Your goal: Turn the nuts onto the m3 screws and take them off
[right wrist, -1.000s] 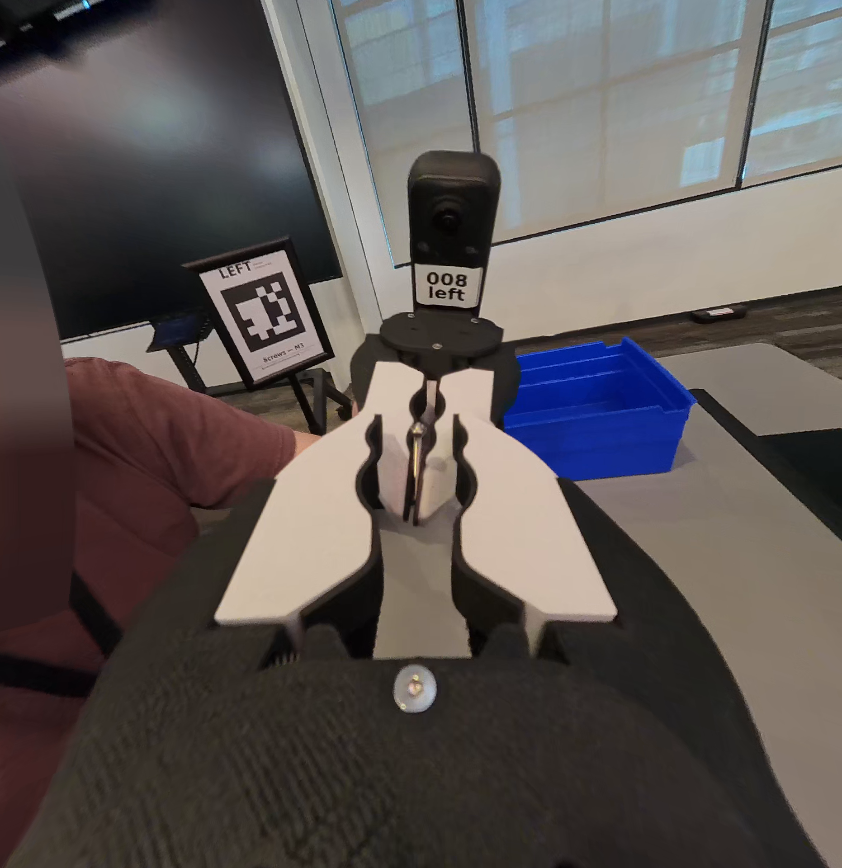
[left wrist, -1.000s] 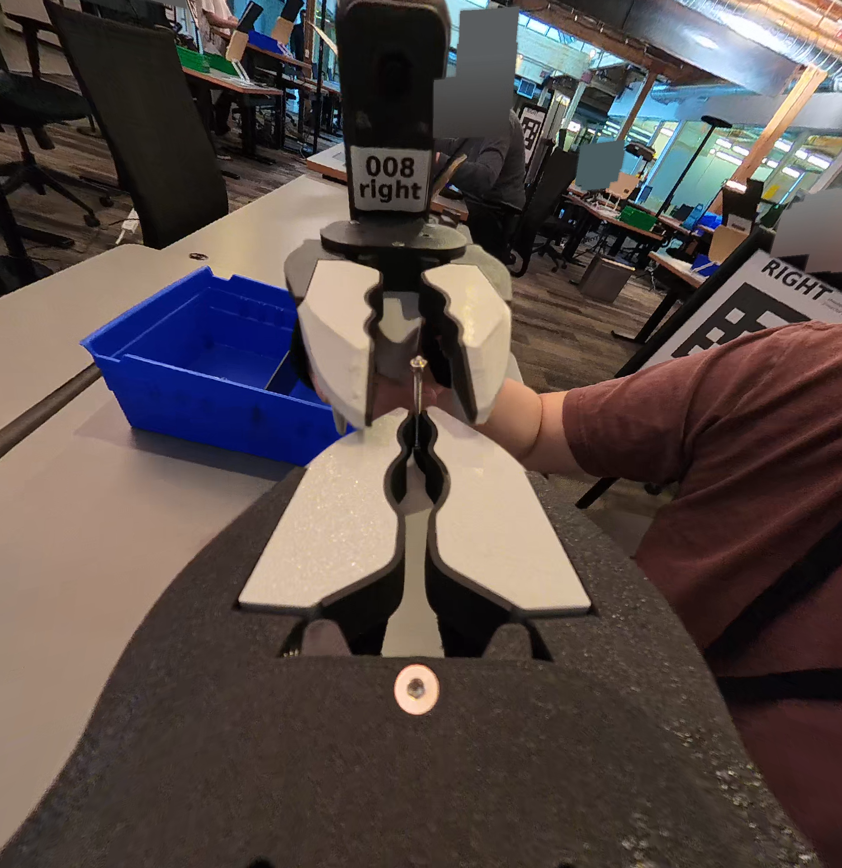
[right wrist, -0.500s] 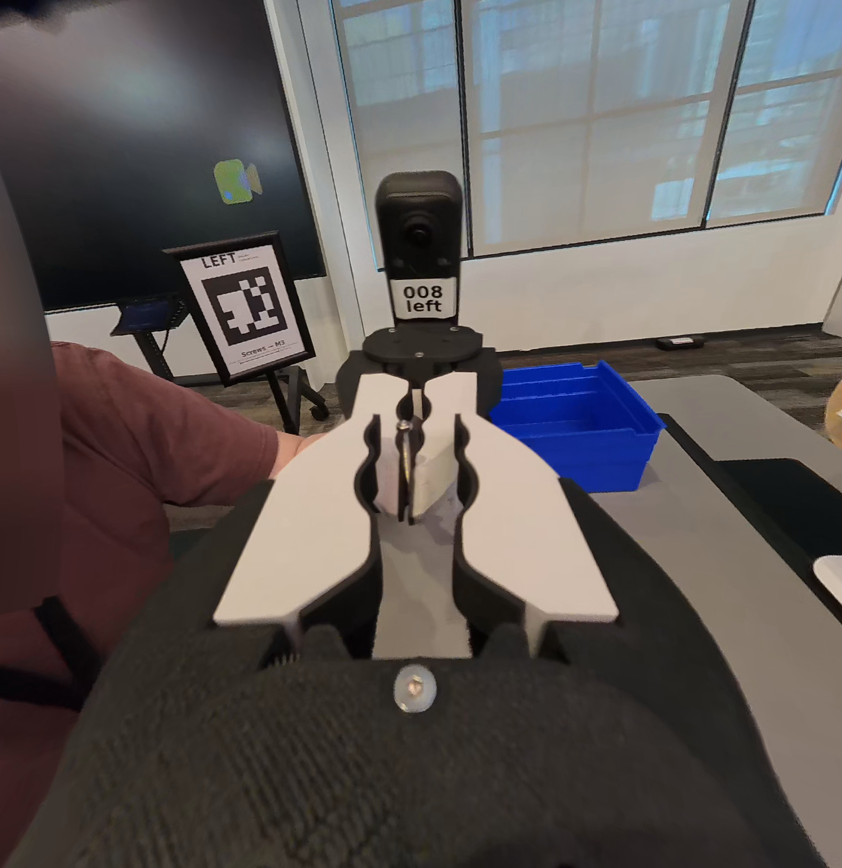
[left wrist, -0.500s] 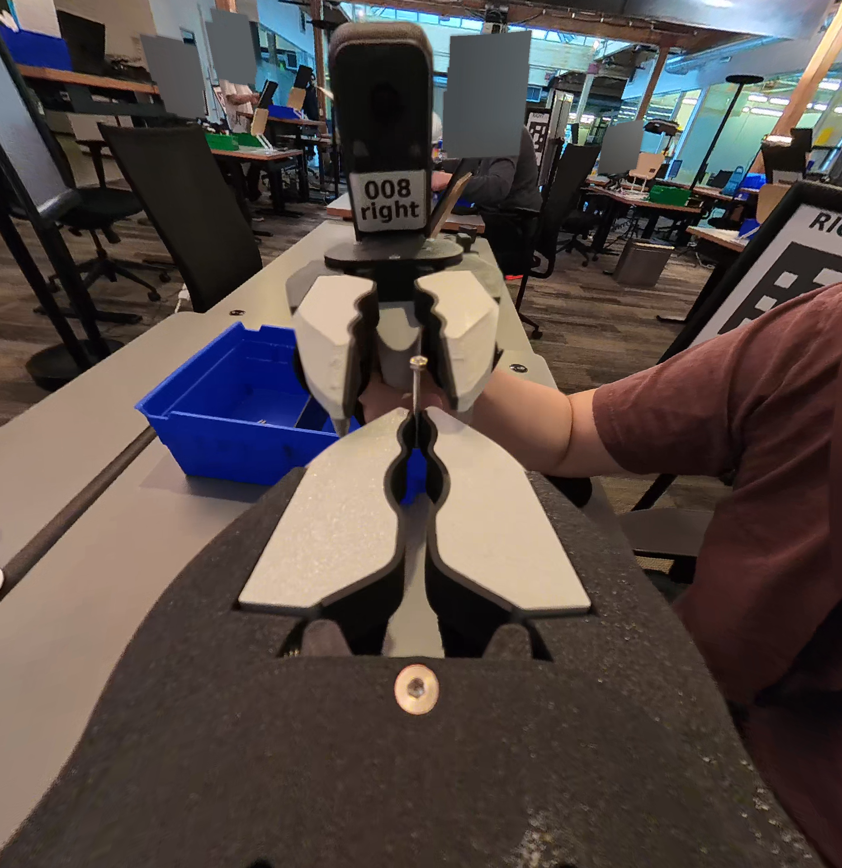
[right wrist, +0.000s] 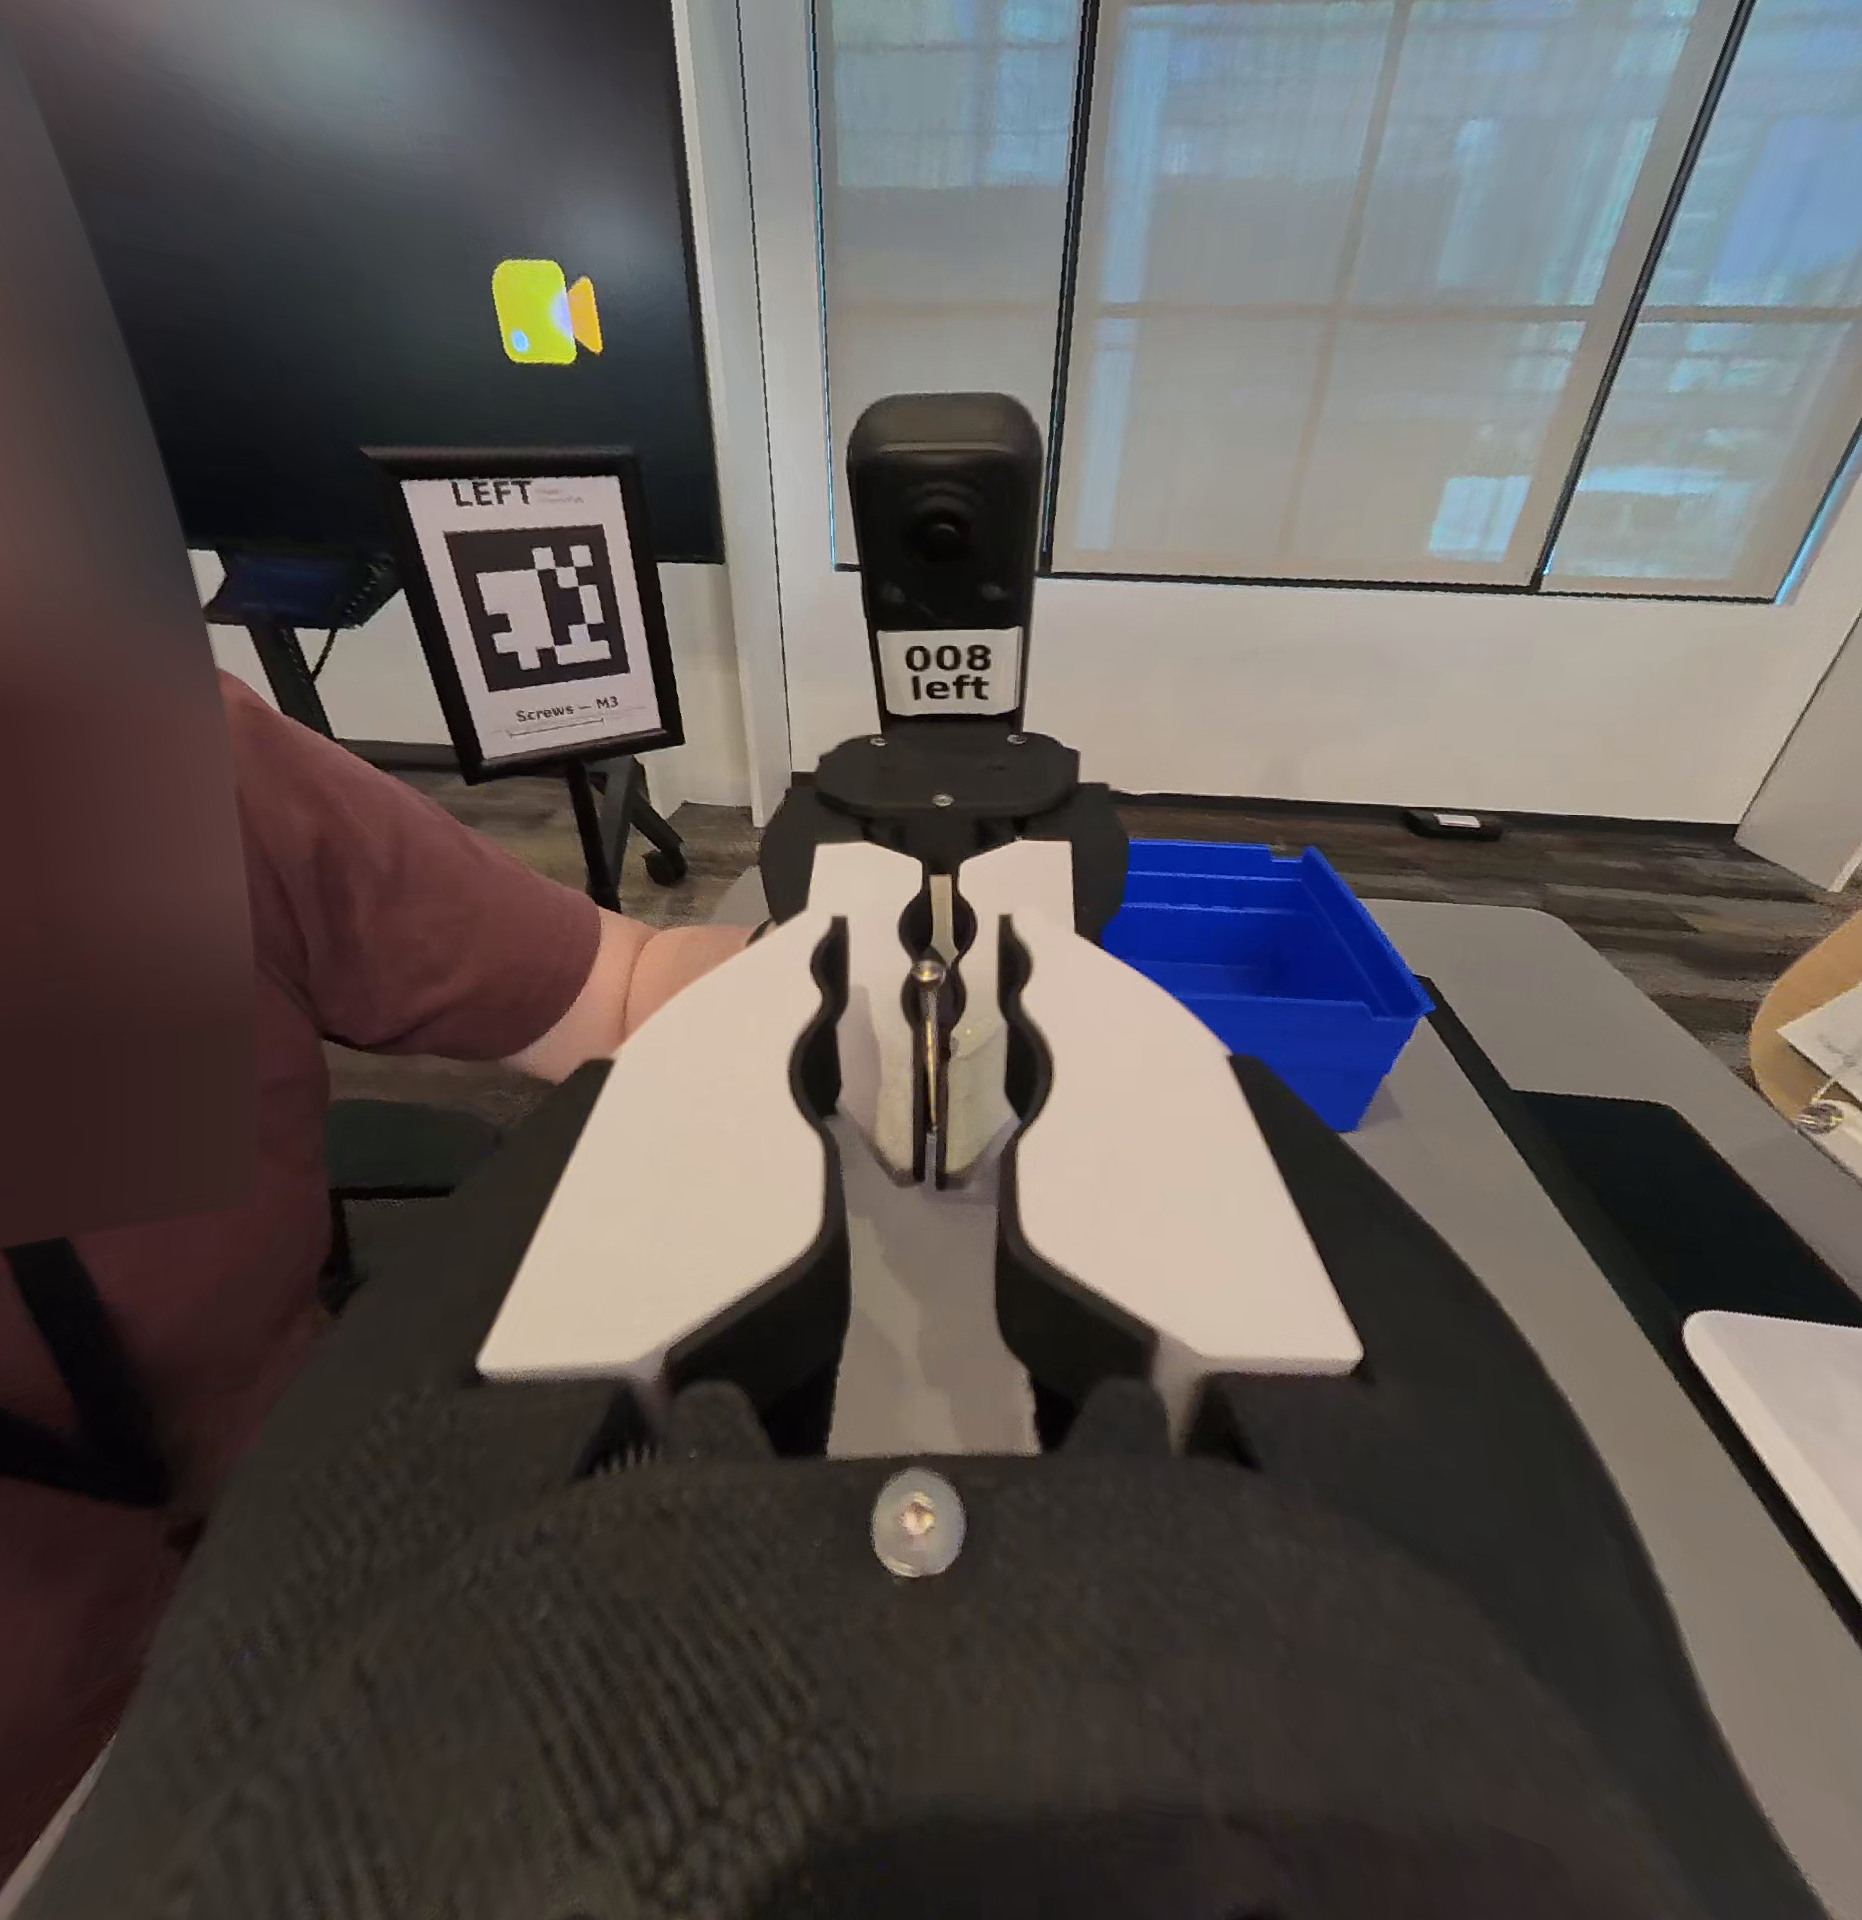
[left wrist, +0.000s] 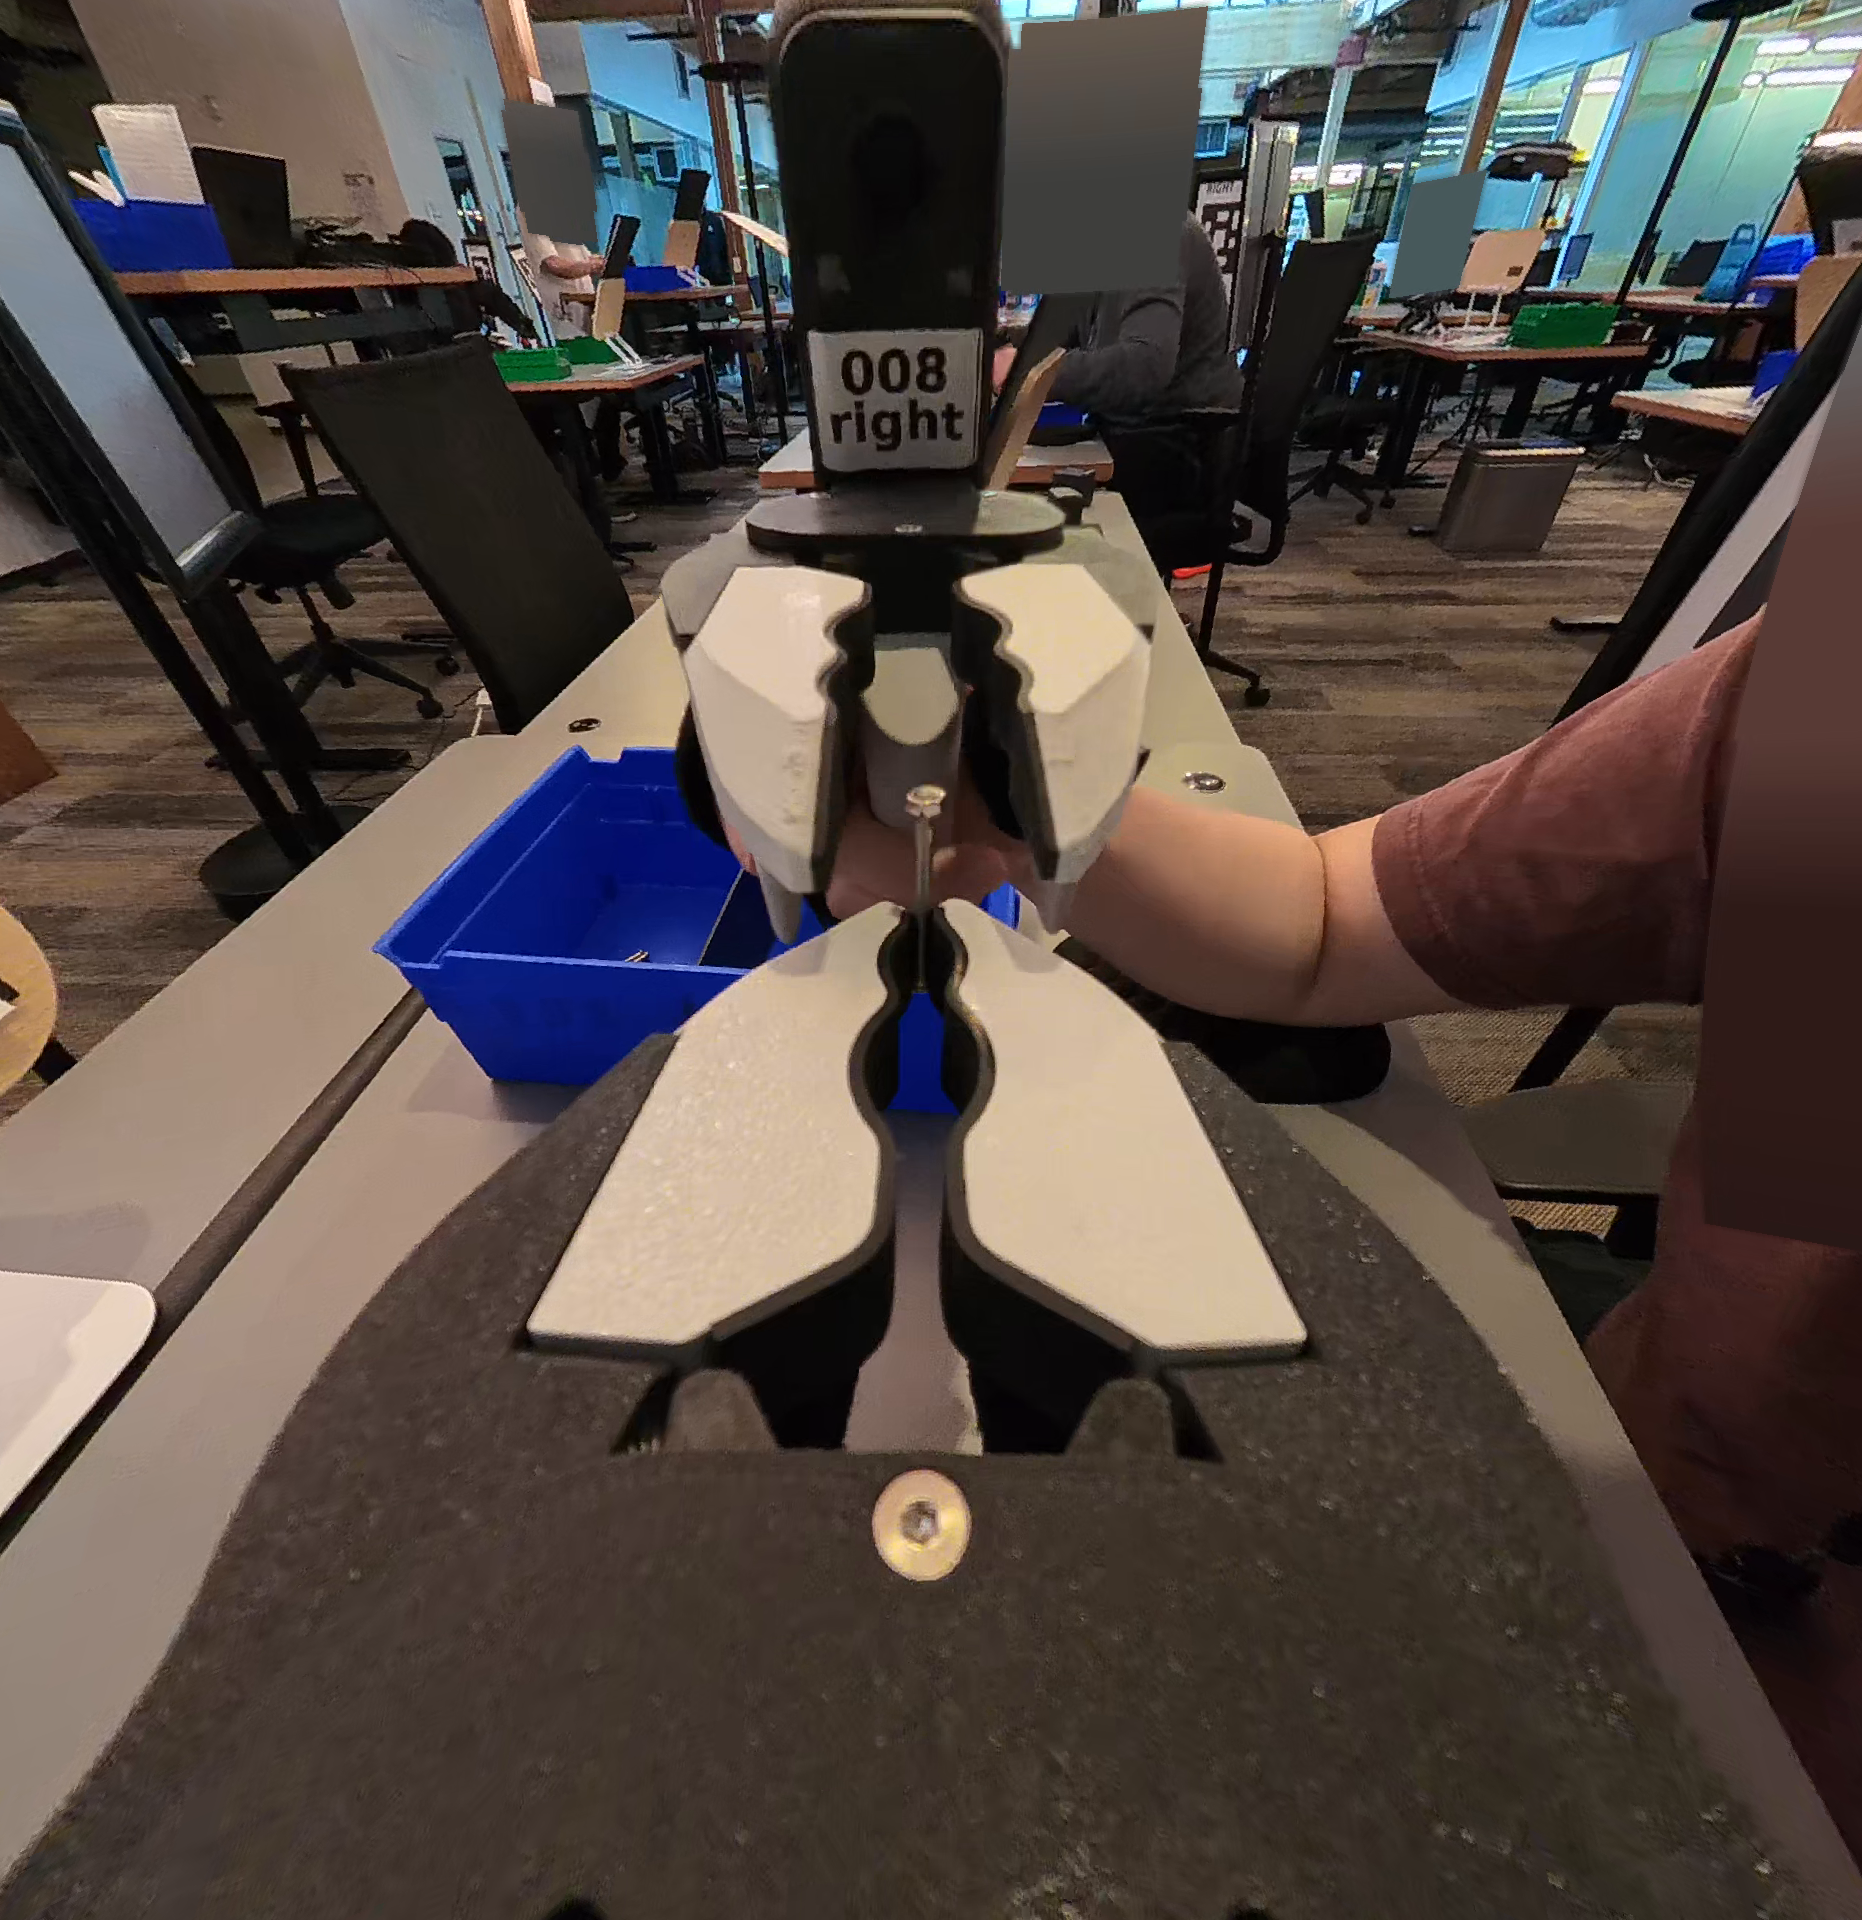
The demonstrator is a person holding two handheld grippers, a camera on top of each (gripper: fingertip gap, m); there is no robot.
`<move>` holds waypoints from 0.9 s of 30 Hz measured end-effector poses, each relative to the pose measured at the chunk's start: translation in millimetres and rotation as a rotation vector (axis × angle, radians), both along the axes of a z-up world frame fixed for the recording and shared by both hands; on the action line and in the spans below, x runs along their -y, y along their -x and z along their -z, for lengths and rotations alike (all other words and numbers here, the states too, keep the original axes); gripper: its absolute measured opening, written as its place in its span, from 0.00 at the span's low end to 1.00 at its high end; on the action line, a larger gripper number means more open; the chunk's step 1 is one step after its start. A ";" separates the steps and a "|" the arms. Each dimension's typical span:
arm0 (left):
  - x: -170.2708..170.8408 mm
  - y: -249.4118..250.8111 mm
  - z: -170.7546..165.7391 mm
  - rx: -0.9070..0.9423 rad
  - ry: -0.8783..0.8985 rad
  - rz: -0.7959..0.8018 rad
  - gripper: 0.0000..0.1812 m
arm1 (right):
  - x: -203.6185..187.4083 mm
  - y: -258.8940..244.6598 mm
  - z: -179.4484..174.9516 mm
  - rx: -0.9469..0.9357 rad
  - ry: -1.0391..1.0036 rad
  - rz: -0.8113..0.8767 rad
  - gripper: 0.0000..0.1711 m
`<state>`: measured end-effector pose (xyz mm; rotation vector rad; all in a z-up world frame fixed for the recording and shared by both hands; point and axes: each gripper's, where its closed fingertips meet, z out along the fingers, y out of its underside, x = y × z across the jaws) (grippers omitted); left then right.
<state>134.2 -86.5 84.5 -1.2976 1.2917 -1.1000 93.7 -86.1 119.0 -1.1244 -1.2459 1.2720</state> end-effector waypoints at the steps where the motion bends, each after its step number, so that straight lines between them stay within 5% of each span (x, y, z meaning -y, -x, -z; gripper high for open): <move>1: 1.3 -0.5 -0.1 0.000 -0.004 0.002 0.01 | 0.7 0.6 -0.4 -0.004 0.000 -0.001 0.16; 27: 8.5 -1.2 -3.0 0.001 -0.034 0.018 0.01 | 2.2 -9.7 -0.8 0.003 -0.006 -0.042 0.12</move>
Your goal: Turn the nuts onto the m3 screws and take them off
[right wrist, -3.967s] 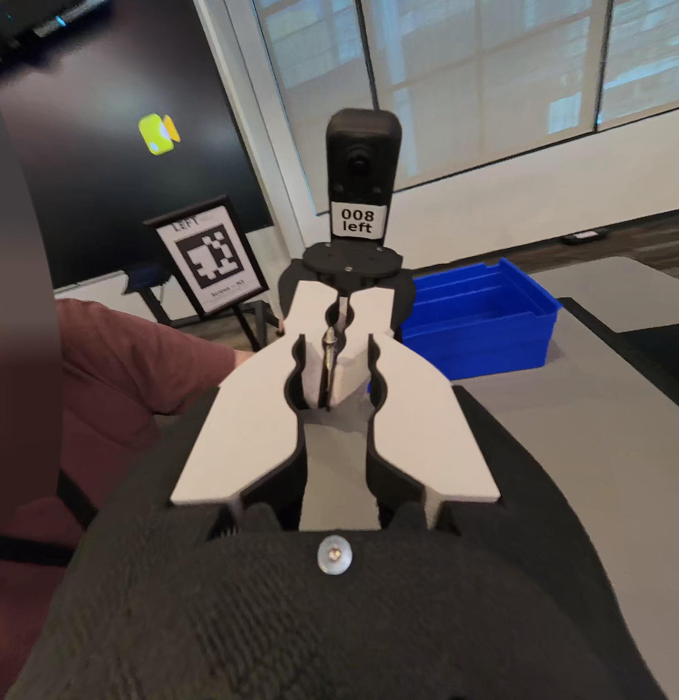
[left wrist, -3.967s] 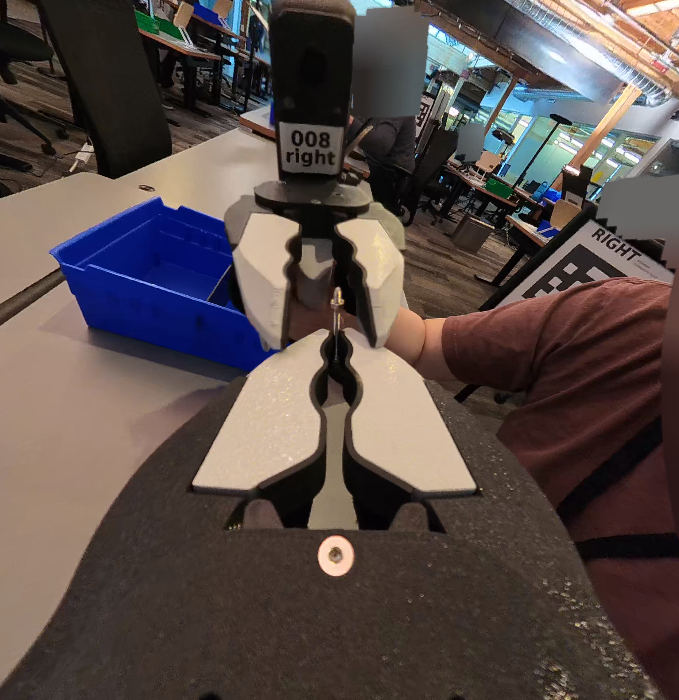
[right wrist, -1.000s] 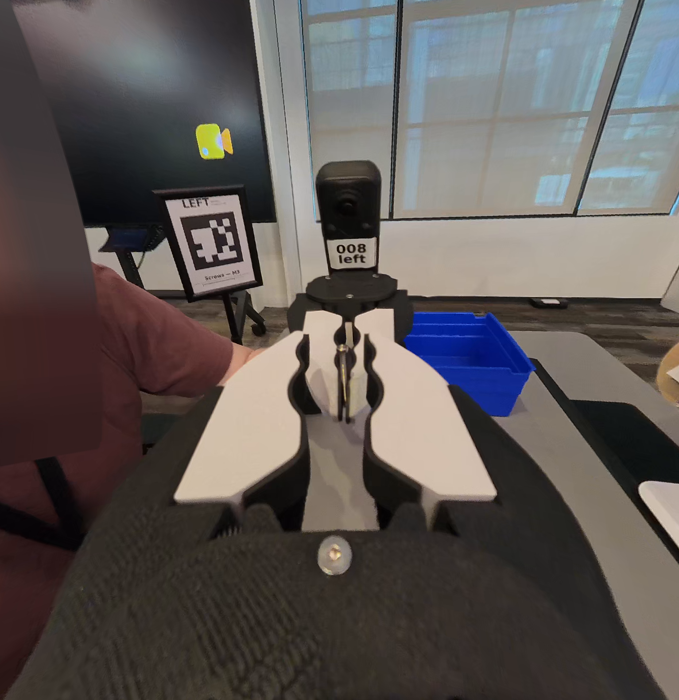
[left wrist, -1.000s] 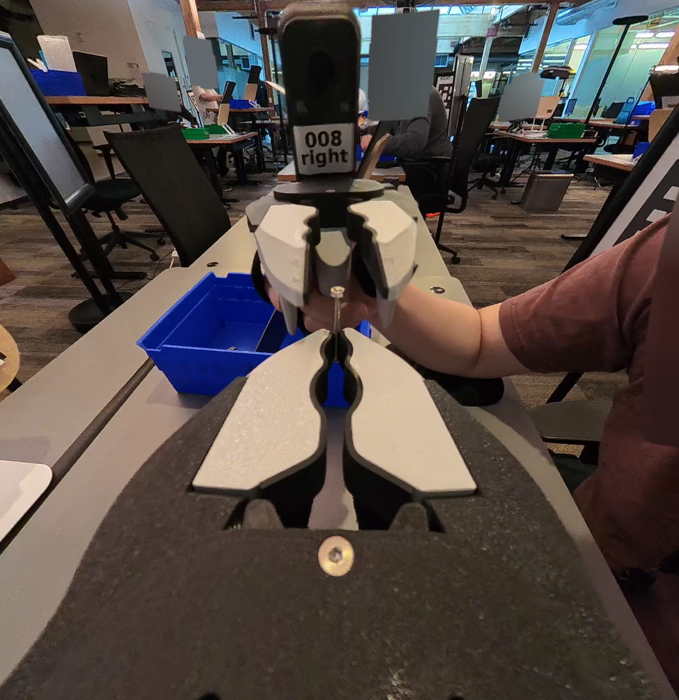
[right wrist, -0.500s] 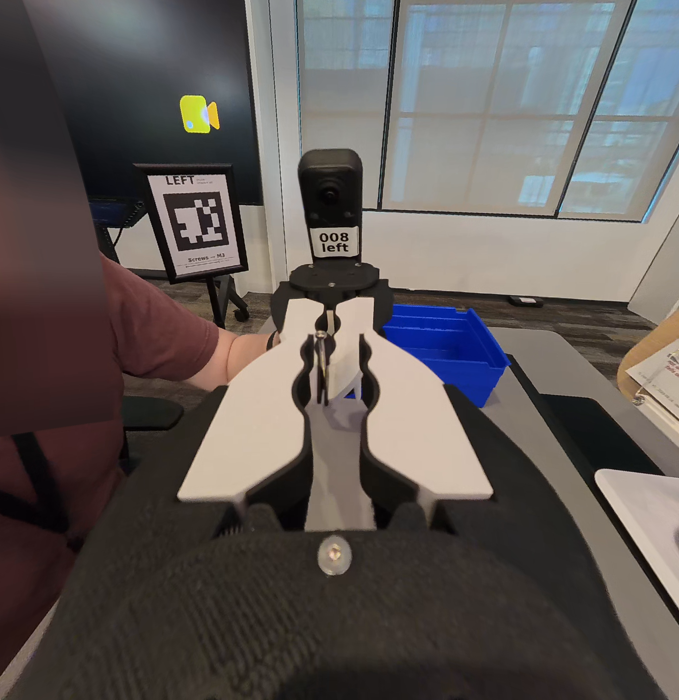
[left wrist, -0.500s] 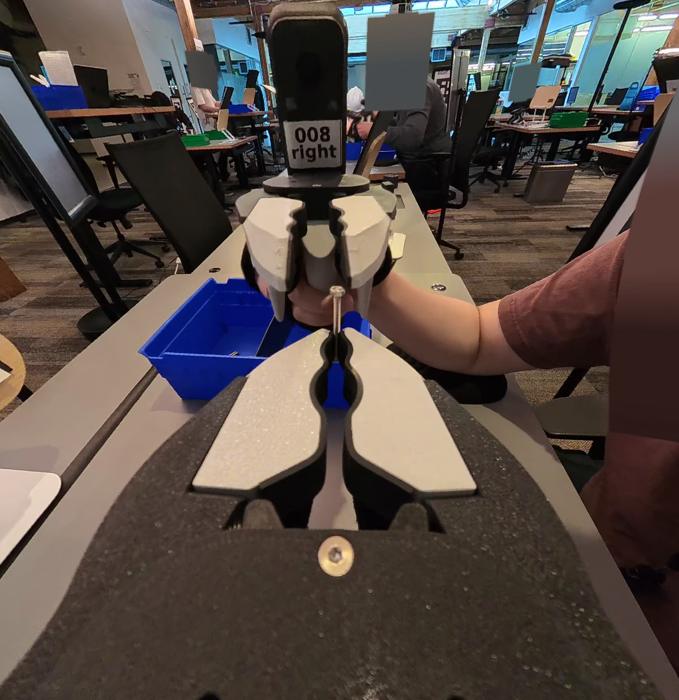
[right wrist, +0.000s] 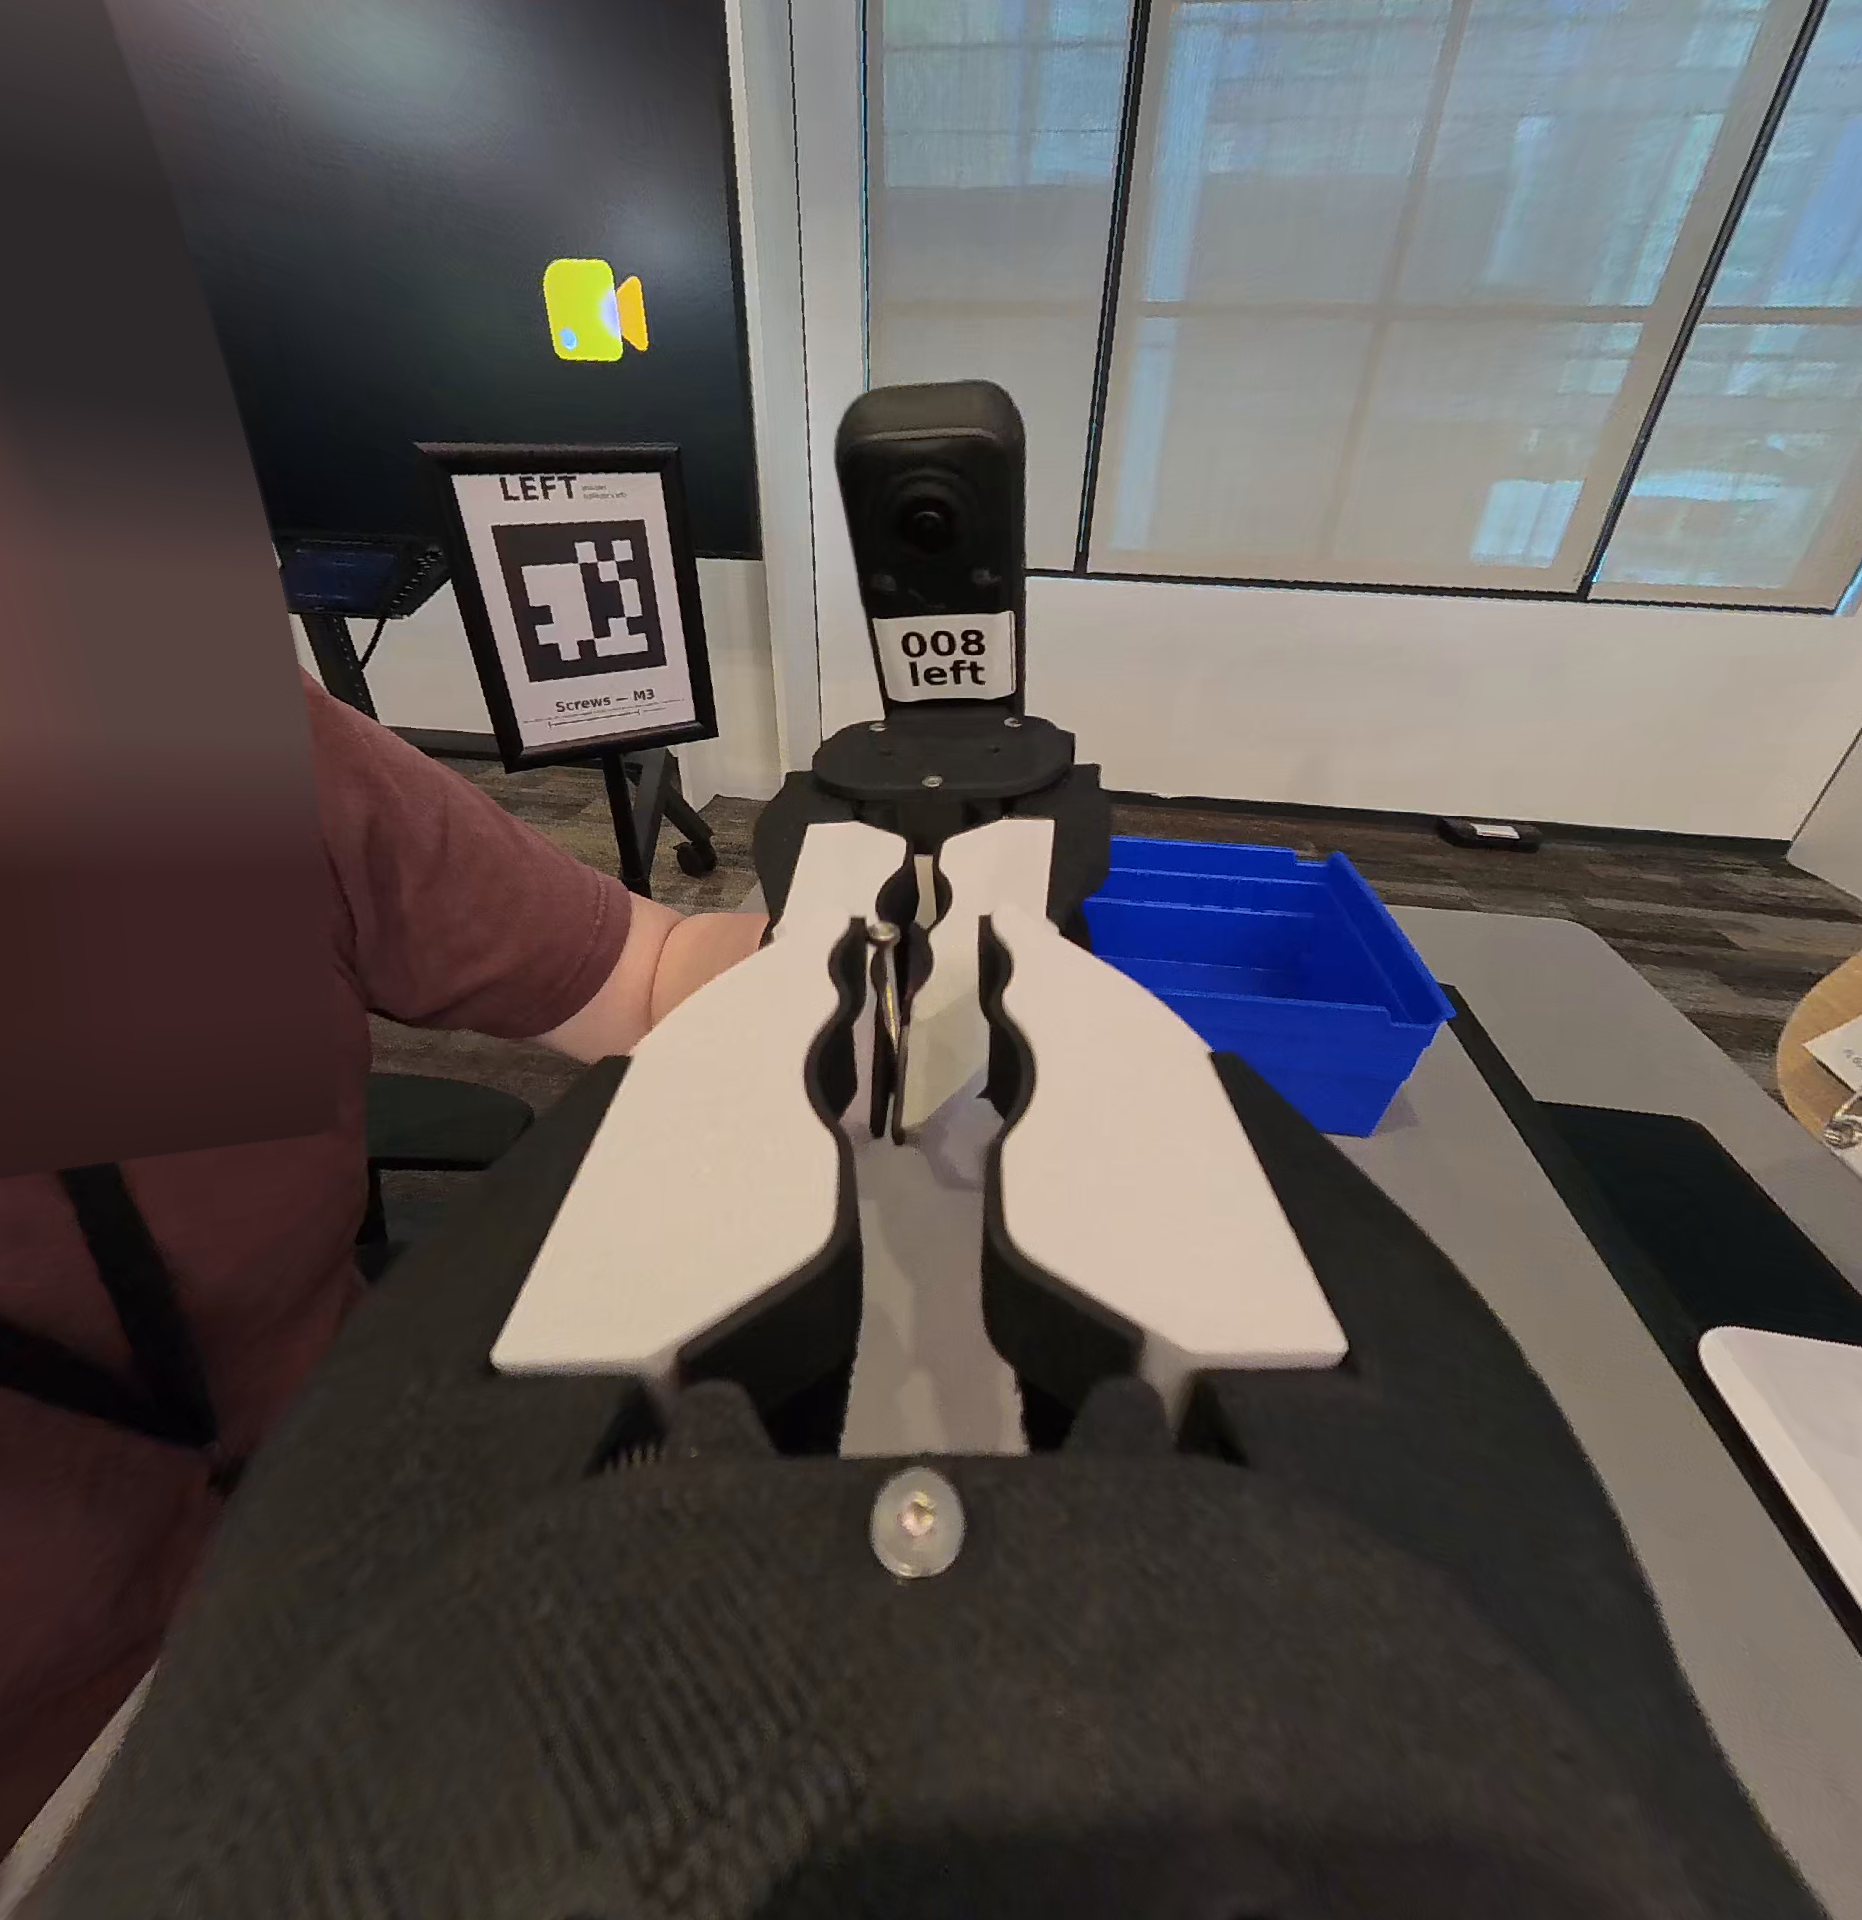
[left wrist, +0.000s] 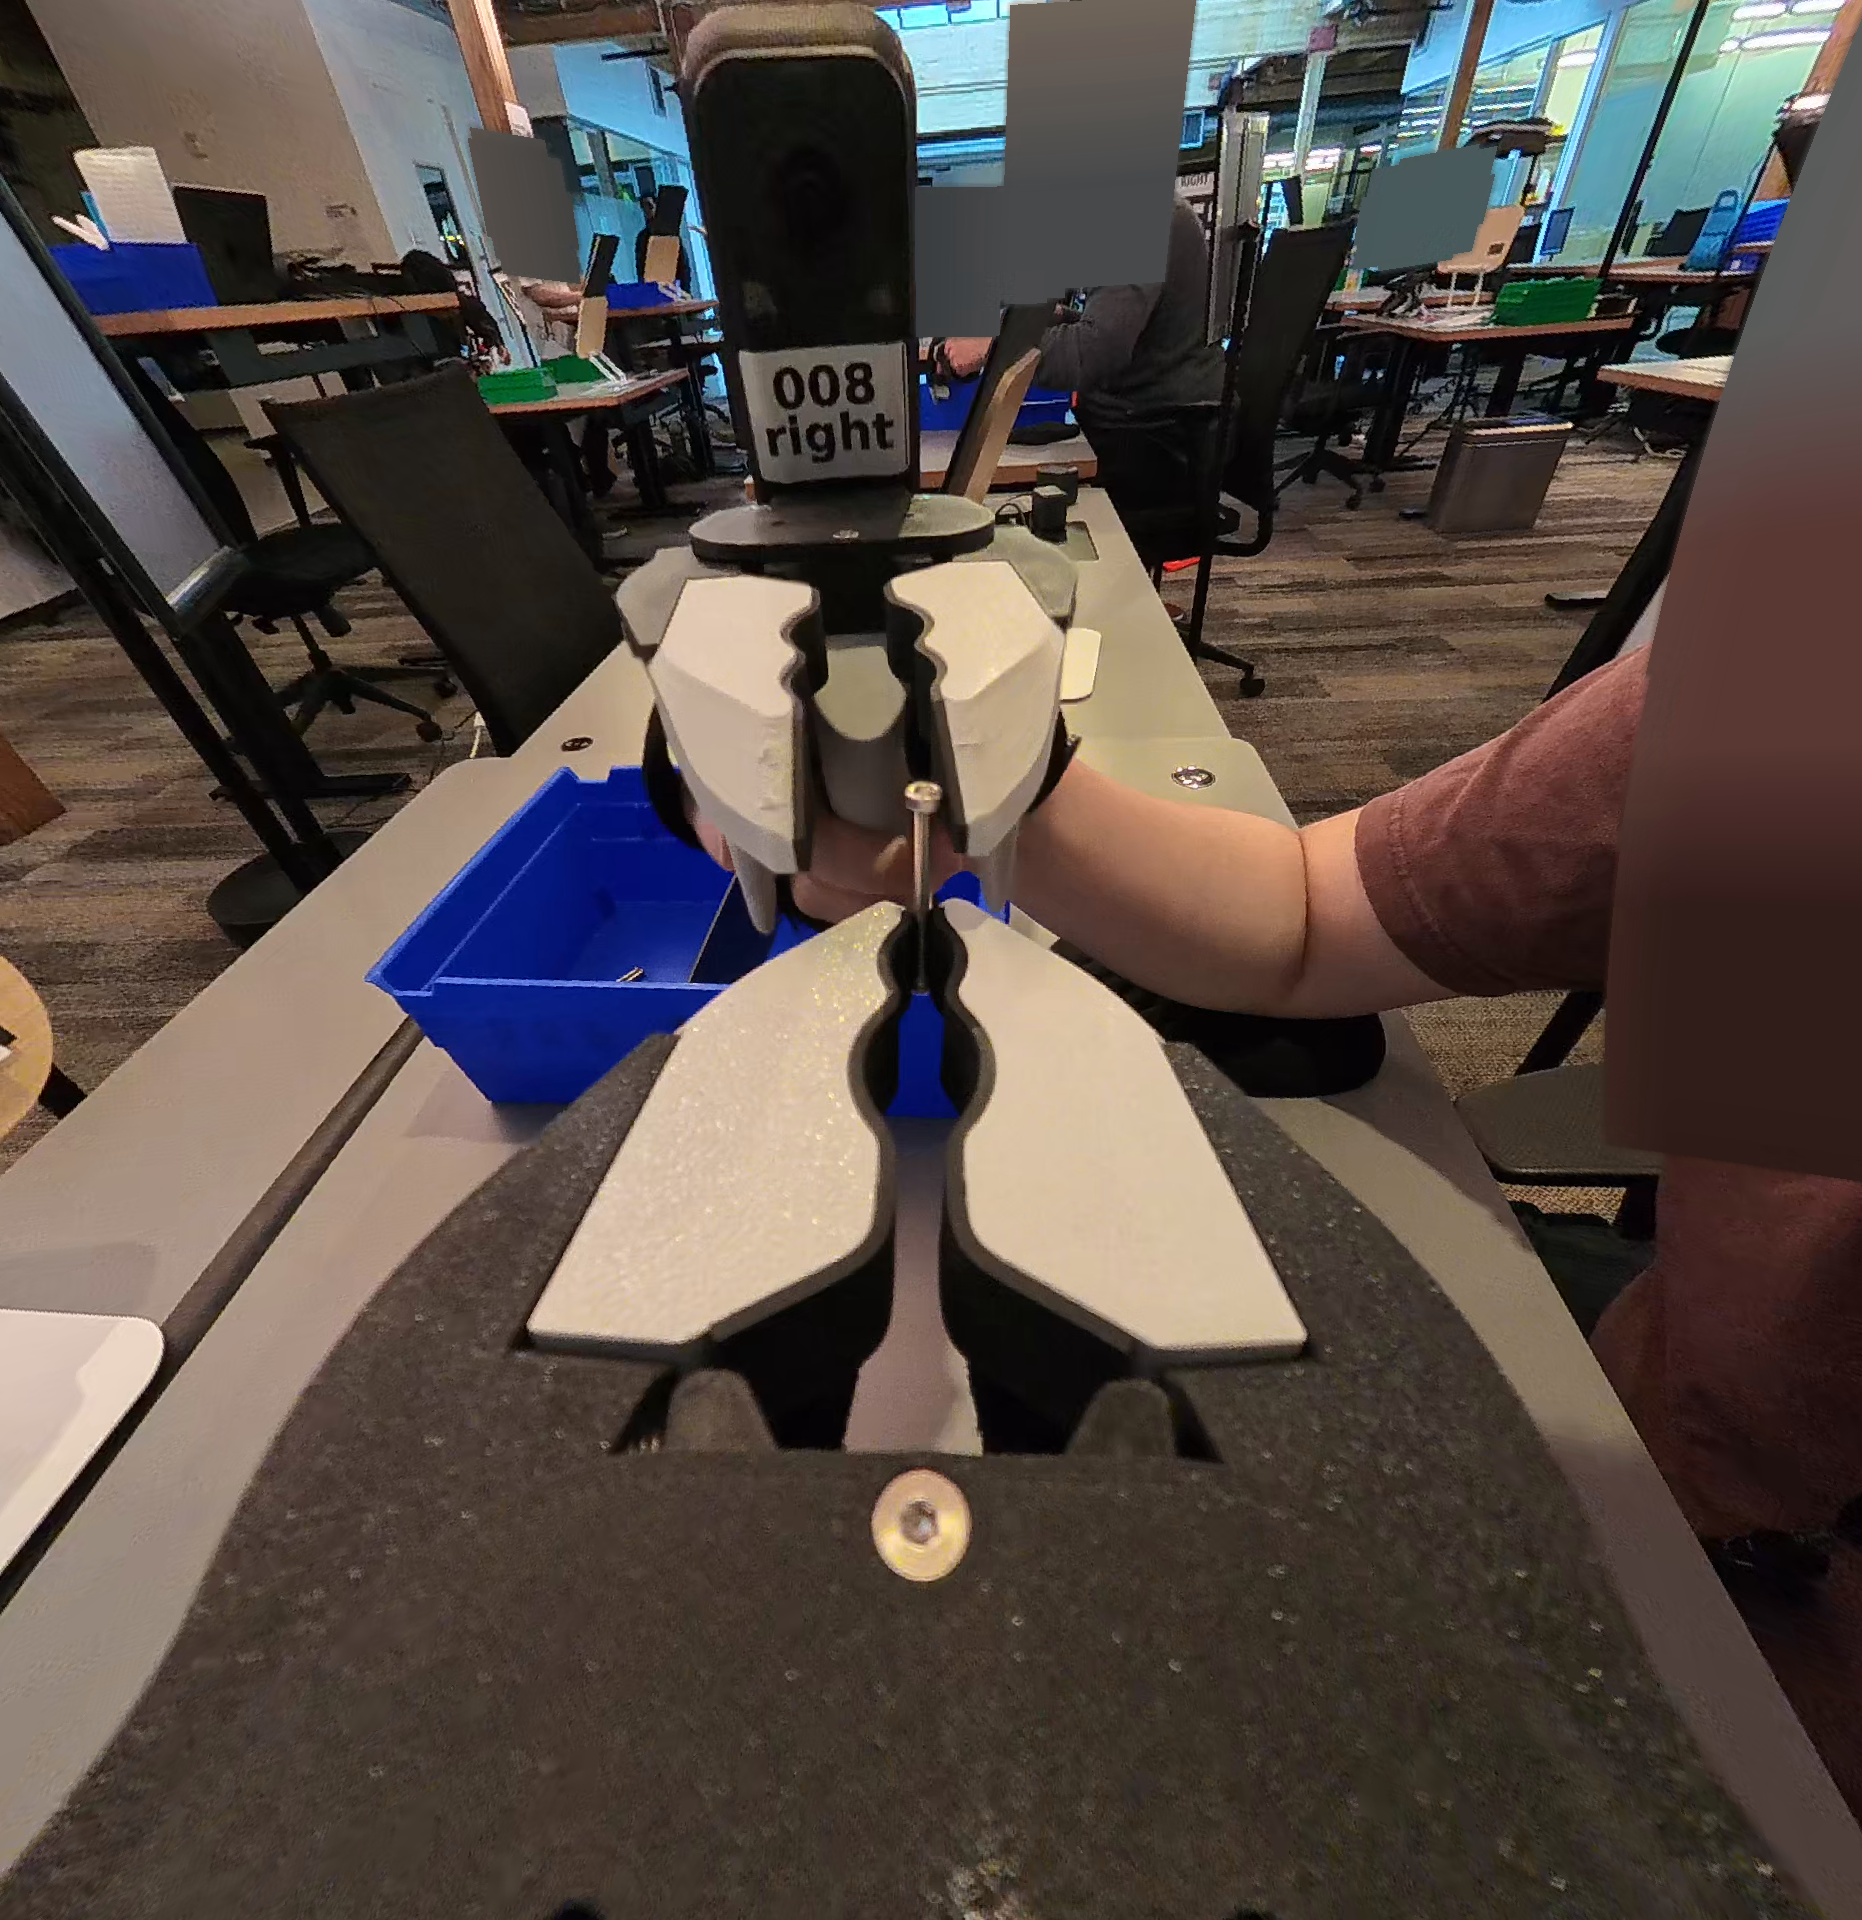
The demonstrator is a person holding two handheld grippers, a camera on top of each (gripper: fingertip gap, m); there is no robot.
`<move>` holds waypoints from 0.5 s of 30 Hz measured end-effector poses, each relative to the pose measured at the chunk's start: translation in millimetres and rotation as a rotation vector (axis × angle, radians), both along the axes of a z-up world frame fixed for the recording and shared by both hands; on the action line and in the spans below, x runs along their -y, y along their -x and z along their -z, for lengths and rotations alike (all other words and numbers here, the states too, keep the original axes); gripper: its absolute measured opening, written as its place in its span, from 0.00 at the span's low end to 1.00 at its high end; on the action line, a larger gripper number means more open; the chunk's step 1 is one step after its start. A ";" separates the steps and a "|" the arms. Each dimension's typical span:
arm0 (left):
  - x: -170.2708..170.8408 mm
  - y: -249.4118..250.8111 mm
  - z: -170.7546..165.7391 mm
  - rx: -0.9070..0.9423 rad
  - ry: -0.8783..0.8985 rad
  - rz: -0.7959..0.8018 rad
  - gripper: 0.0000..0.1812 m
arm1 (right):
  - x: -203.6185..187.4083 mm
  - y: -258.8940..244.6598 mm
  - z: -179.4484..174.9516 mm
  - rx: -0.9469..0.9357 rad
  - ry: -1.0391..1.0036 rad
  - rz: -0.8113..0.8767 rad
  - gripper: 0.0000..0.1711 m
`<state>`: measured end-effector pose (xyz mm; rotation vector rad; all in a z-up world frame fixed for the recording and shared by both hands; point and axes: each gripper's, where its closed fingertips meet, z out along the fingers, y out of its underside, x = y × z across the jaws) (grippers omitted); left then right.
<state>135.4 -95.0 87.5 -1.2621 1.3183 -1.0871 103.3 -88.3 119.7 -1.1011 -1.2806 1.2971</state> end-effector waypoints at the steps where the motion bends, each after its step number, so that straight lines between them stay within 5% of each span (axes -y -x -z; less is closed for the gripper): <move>1: 0.2 0.2 0.0 -0.001 0.001 0.002 0.01 | -0.1 -1.1 -0.2 0.001 0.000 -0.002 0.12; 15: -1.3 0.6 1.2 -0.007 0.006 -0.001 0.01 | 6.7 -8.3 -2.9 -0.005 0.001 -0.056 0.09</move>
